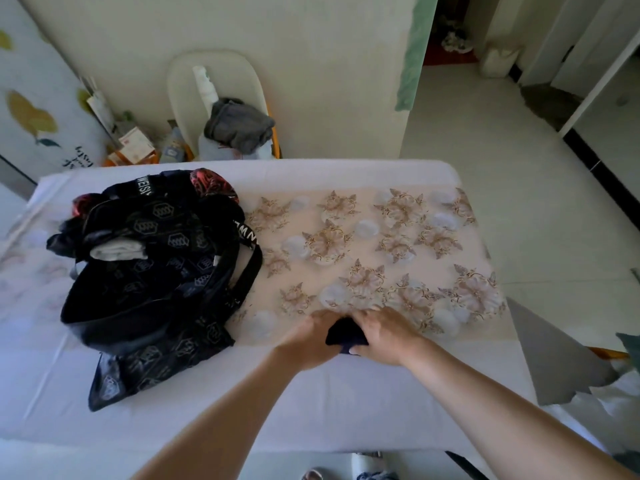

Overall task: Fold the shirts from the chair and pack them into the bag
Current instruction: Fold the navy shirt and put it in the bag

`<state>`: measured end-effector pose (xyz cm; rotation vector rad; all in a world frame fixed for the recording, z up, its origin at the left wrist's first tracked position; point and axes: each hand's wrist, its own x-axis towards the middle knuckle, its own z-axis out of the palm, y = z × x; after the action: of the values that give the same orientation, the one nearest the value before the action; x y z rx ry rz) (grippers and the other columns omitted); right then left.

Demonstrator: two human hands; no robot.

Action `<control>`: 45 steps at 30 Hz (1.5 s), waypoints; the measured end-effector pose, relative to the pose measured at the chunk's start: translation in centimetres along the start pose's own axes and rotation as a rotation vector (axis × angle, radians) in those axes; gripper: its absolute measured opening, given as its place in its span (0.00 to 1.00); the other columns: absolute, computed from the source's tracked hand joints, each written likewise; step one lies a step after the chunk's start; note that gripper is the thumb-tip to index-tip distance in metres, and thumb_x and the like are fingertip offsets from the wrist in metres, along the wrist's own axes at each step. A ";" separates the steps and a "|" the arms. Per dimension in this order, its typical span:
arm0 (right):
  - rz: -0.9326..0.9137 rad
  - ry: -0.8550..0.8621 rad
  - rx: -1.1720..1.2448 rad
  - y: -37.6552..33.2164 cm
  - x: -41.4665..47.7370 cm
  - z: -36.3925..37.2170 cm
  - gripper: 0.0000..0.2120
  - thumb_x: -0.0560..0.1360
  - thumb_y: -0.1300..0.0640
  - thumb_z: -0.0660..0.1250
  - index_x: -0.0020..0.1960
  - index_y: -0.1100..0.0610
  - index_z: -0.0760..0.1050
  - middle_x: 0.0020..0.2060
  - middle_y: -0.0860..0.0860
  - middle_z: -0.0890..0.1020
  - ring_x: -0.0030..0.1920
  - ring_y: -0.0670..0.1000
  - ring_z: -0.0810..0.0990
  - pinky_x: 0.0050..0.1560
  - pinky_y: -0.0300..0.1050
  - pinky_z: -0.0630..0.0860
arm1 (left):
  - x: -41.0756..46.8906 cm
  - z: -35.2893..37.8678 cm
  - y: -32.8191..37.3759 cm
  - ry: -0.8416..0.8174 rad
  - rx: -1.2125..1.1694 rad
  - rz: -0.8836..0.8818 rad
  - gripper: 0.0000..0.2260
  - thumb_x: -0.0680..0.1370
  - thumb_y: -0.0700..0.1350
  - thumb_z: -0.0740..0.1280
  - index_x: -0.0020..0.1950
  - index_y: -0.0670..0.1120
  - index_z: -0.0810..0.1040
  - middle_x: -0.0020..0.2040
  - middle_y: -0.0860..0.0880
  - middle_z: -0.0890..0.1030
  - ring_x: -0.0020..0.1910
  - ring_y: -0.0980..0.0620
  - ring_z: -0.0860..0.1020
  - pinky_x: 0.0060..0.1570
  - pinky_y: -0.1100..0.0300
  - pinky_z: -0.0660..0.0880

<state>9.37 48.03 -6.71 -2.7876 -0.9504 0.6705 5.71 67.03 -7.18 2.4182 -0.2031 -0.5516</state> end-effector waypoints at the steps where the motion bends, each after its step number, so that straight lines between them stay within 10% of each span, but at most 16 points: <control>1: -0.020 0.019 0.028 0.0 0.2 -0.4 0.32 0.76 0.39 0.66 0.74 0.51 0.62 0.65 0.52 0.76 0.65 0.55 0.74 0.64 0.52 0.70 | -0.2 -0.7 0.1 0.039 0.028 0.015 0.15 0.71 0.48 0.69 0.57 0.56 0.77 0.51 0.55 0.77 0.51 0.54 0.76 0.52 0.61 0.75; 10: -0.291 0.341 0.080 -6.0 7.6 -7.2 0.28 0.78 0.42 0.64 0.74 0.52 0.63 0.69 0.49 0.69 0.67 0.52 0.70 0.66 0.51 0.70 | -4.1 -10.8 -3.5 0.531 0.091 0.130 0.22 0.75 0.52 0.73 0.67 0.46 0.75 0.60 0.51 0.77 0.60 0.53 0.74 0.60 0.61 0.72; 18: -0.409 0.220 0.274 -18.8 16.6 -10.5 0.26 0.80 0.41 0.61 0.75 0.46 0.62 0.64 0.45 0.76 0.61 0.48 0.77 0.57 0.47 0.75 | -9.7 -20.0 -13.1 0.638 0.068 0.003 0.18 0.78 0.56 0.66 0.66 0.54 0.72 0.60 0.60 0.74 0.56 0.59 0.74 0.54 0.60 0.75; 26: -0.136 0.098 0.364 -30.5 24.9 -10.4 0.26 0.80 0.40 0.59 0.76 0.45 0.61 0.68 0.45 0.75 0.65 0.50 0.75 0.58 0.46 0.73 | -12.0 -32.3 -27.3 0.841 0.534 0.118 0.18 0.76 0.47 0.68 0.66 0.48 0.76 0.66 0.49 0.75 0.68 0.46 0.70 0.66 0.46 0.69; 33: 0.129 0.125 0.435 -32.7 26.7 -8.0 0.27 0.80 0.39 0.59 0.76 0.46 0.61 0.70 0.47 0.74 0.68 0.52 0.73 0.65 0.50 0.71 | -6.5 -35.1 -30.9 0.305 1.056 0.204 0.26 0.77 0.55 0.64 0.75 0.53 0.68 0.71 0.47 0.72 0.69 0.43 0.70 0.71 0.47 0.63; 37: 0.258 0.190 0.482 -32.2 26.7 -7.5 0.26 0.80 0.40 0.60 0.75 0.48 0.63 0.67 0.50 0.76 0.66 0.55 0.74 0.63 0.49 0.71 | -3.9 -37.2 -30.0 0.489 0.862 0.218 0.24 0.77 0.60 0.50 0.47 0.53 0.85 0.42 0.51 0.83 0.41 0.46 0.81 0.45 0.53 0.76; 45: 0.471 0.401 0.496 -33.3 30.1 -9.3 0.22 0.83 0.48 0.55 0.75 0.51 0.63 0.62 0.54 0.80 0.58 0.58 0.80 0.53 0.50 0.76 | -3.1 -44.5 -28.1 0.608 0.578 -0.008 0.17 0.81 0.61 0.59 0.54 0.53 0.83 0.49 0.52 0.84 0.49 0.48 0.81 0.46 0.56 0.75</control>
<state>16.32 92.97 -1.20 -2.5368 -0.0349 0.3044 22.53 114.67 7.76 3.0111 -0.0953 0.3048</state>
